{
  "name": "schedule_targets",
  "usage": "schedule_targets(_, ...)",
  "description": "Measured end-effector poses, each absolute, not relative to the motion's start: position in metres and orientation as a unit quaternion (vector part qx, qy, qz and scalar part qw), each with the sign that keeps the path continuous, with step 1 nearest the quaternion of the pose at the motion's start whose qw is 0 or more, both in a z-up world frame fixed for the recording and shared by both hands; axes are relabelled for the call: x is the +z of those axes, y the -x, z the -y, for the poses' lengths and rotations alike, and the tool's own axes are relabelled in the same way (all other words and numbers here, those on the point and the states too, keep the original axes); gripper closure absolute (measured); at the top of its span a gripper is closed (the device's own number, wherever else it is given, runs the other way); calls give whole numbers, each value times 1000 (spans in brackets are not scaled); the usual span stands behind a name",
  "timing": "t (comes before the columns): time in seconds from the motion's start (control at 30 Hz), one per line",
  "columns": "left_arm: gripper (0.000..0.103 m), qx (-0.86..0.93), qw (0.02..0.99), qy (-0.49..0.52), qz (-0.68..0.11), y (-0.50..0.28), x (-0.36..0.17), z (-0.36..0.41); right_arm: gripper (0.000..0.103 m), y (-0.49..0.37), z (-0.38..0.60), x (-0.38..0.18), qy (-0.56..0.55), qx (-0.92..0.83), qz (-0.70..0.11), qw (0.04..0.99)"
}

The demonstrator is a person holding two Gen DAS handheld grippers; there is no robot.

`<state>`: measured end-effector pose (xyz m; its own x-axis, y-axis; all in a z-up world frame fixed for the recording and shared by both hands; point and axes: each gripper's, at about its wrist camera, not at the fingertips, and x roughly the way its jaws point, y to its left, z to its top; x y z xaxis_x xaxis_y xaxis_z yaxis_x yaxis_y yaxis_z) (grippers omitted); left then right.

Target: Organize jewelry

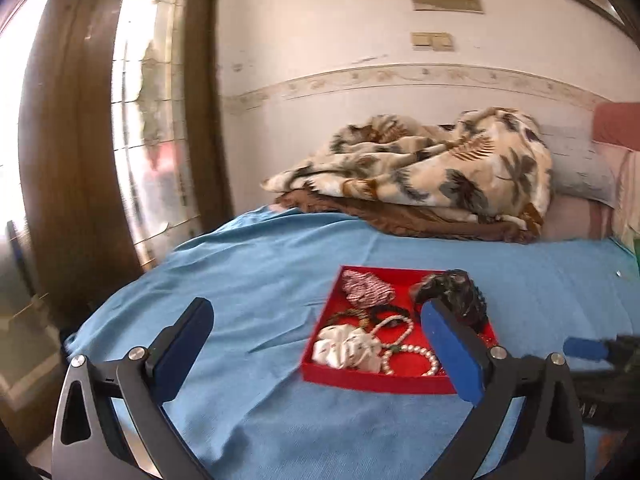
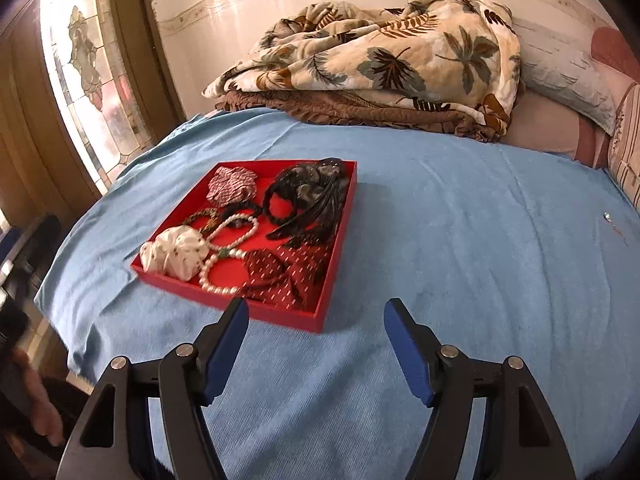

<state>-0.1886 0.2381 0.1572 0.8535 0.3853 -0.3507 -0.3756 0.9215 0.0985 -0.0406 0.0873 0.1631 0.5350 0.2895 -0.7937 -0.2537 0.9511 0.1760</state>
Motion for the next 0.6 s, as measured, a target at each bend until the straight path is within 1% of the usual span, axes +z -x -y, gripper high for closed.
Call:
schedule_targets(0.23, 0, 196, 953, 30, -228, 202, 162, -239, 21, 69, -88, 176, 16, 153, -420, 894)
schedule_targets(0.47, 0, 207, 947, 9, -247, 210, 156, -221, 19, 82, -76, 183, 21, 133, -402, 906)
schedule_targets(0.6, 0, 183, 940, 32, -286, 212, 149, -218, 18, 85, -67, 182, 14, 123, -406, 905)
